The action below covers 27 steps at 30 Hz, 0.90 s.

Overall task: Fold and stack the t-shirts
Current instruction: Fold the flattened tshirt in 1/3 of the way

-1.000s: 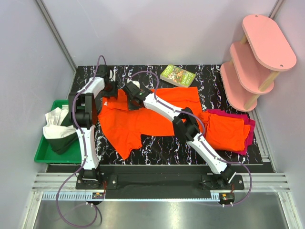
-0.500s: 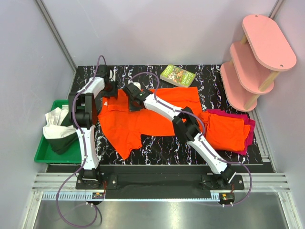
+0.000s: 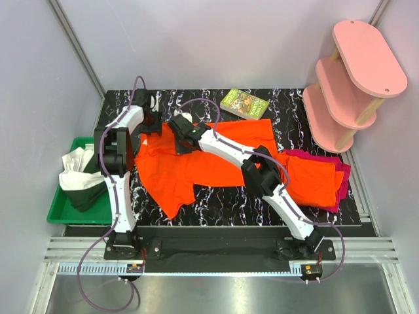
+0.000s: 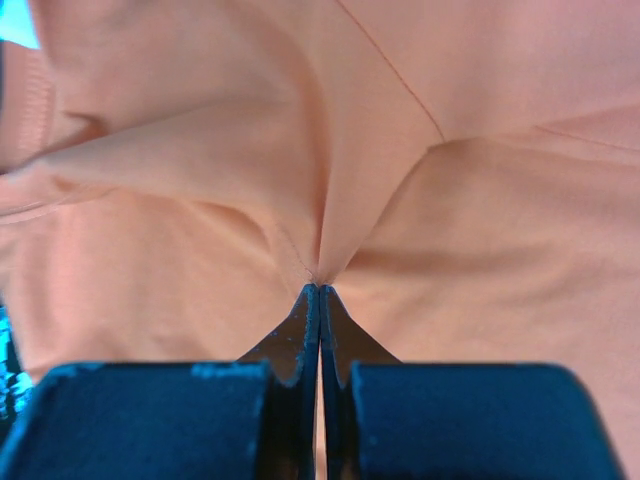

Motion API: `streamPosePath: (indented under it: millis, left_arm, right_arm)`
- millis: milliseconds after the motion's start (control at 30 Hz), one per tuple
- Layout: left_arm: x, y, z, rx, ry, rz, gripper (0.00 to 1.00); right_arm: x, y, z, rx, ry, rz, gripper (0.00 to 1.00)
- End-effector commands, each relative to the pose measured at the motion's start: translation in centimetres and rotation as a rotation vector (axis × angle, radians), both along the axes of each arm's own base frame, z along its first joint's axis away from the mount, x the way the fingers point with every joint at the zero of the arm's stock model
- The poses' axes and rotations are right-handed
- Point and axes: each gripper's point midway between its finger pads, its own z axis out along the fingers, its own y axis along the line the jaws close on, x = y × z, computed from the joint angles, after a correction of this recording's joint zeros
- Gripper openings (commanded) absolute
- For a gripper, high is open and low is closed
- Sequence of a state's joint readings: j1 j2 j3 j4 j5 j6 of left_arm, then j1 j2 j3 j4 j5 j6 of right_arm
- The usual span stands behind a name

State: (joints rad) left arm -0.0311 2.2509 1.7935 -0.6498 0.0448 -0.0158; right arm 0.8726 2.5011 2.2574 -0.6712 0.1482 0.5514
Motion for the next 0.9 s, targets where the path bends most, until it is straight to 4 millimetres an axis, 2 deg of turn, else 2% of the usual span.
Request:
streamPosePath:
  millis: [0, 133, 367, 567, 667, 700, 767, 800, 833, 867]
  left_arm:
    - [0.5, 0.1, 0.2, 0.001, -0.012, -0.005, 0.54]
    - [0.6, 0.1, 0.2, 0.0, -0.012, -0.006, 0.54]
    - [0.6, 0.1, 0.0, -0.002, -0.006, -0.006, 0.54]
    - [0.6, 0.1, 0.1, -0.003, -0.008, -0.007, 0.54]
    - [0.8, 0.1, 0.3, -0.003, -0.012, -0.007, 0.54]
    - [0.8, 0.0, 0.4, -0.005, -0.014, -0.008, 0.54]
    - [0.8, 0.1, 0.5, -0.003, -0.017, -0.007, 0.54]
    - [0.8, 0.1, 0.6, -0.003, -0.015, -0.007, 0.54]
    - [0.9, 0.0, 0.8, -0.005, -0.021, -0.008, 0.54]
    - [0.9, 0.0, 0.9, -0.005, -0.023, -0.008, 0.54]
  right_arm:
    - [-0.6, 1.9, 6.5, 0.105, -0.088, 0.016, 0.0]
    - [-1.3, 2.1, 6.5, 0.104, -0.083, 0.024, 0.0]
    - [-2.5, 1.2, 5.2, 0.081, -0.056, 0.023, 0.0]
    - [-3.6, -0.6, 2.6, 0.008, -0.026, 0.011, 0.0]
    - [-3.1, -1.6, 2.0, -0.028, -0.04, -0.017, 0.08]
    - [-3.0, -1.7, 2.4, -0.029, -0.051, -0.025, 0.15]
    - [-2.1, -1.8, 3.7, -0.03, -0.096, -0.041, 0.23]
    - [-1.4, -1.5, 5.1, -0.016, -0.128, -0.041, 0.32]
    - [-0.8, -1.6, 6.0, -0.018, -0.152, -0.05, 0.34]
    - [-0.1, -1.2, 7.9, 0.009, -0.186, -0.055, 0.35]
